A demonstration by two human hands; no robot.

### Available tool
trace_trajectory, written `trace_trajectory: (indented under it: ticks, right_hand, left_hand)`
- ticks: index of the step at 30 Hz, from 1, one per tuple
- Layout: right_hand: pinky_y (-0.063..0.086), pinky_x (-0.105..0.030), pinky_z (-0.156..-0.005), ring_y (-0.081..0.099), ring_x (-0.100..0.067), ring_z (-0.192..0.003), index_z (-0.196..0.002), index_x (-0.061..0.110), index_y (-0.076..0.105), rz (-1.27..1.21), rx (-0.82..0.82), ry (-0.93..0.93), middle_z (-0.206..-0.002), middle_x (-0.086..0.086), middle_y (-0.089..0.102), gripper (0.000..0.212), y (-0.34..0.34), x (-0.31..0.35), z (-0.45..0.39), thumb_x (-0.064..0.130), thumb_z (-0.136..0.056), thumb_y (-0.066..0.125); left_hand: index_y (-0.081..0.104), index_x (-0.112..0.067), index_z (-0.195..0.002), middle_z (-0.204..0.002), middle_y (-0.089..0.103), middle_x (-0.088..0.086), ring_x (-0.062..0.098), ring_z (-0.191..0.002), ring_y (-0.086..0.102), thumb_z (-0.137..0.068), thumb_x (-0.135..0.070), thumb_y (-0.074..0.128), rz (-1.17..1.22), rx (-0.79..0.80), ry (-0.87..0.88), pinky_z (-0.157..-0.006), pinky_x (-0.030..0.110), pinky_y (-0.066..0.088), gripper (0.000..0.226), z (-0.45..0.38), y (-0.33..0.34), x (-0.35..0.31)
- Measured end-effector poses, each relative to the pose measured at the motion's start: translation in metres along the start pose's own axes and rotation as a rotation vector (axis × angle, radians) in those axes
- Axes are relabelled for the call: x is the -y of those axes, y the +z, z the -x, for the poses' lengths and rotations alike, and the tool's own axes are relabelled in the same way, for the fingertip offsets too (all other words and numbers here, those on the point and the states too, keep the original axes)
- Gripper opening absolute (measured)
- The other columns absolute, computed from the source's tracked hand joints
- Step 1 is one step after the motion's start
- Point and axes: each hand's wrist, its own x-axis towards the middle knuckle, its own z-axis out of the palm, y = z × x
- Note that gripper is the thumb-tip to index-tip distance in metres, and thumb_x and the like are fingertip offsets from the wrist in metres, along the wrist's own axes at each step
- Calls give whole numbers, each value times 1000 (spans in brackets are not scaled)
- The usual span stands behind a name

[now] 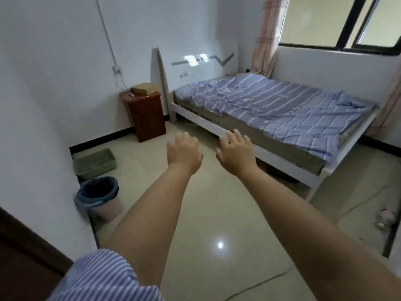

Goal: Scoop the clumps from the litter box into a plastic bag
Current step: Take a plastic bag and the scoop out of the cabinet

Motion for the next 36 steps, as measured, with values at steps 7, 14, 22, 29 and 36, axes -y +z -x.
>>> trace_trajectory:
  ticks: [7, 14, 22, 29, 36]
  right_hand:
    - [25, -39, -110, 25, -27, -139, -137, 12, 37, 4, 208, -18, -146, -10, 36, 50, 112, -14, -91, 40, -97, 31]
    - [28, -39, -107, 29, -28, -135, -135, 11, 37, 6, 369, -33, -140, -10, 40, 47, 195, -40, -244, 37, -96, 33]
    - [25, -38, -109, 28, -28, -136, -139, 13, 32, 11, 429, -143, -145, -10, 34, 51, 268, -4, -412, 41, -96, 31]
    - [15, -39, -117, 13, -26, -144, -145, 15, 22, -23, 513, -114, -155, -8, 18, 54, 331, 50, -584, 41, -98, 29]
    - [10, -38, -118, 10, -24, -145, -147, 18, 17, -35, 540, -123, -157, -6, 14, 54, 380, 92, -759, 41, -99, 26]
  left_hand:
    - [43, -13, -131, -134, 45, 8, 25, -124, 39, -98, -37, 32, -9, 262, -58, -100, 37, 33, 42, -77, 114, 27]
    - [39, -13, -134, -138, 42, 8, 26, -129, 35, -98, -36, 34, 41, 385, -128, -104, 36, 29, 43, -210, 187, 59]
    - [32, -12, -139, -142, 36, 8, 25, -135, 28, -98, -36, 34, 78, 440, -247, -109, 39, 24, 48, -355, 262, 131]
    - [27, -11, -142, -145, 32, 9, 26, -136, 26, -99, -35, 32, 117, 535, -248, -110, 41, 24, 49, -496, 336, 228]
    - [26, -12, -143, -144, 32, 6, 23, -135, 26, -99, -36, 32, 140, 532, -246, -109, 38, 23, 50, -644, 391, 325]
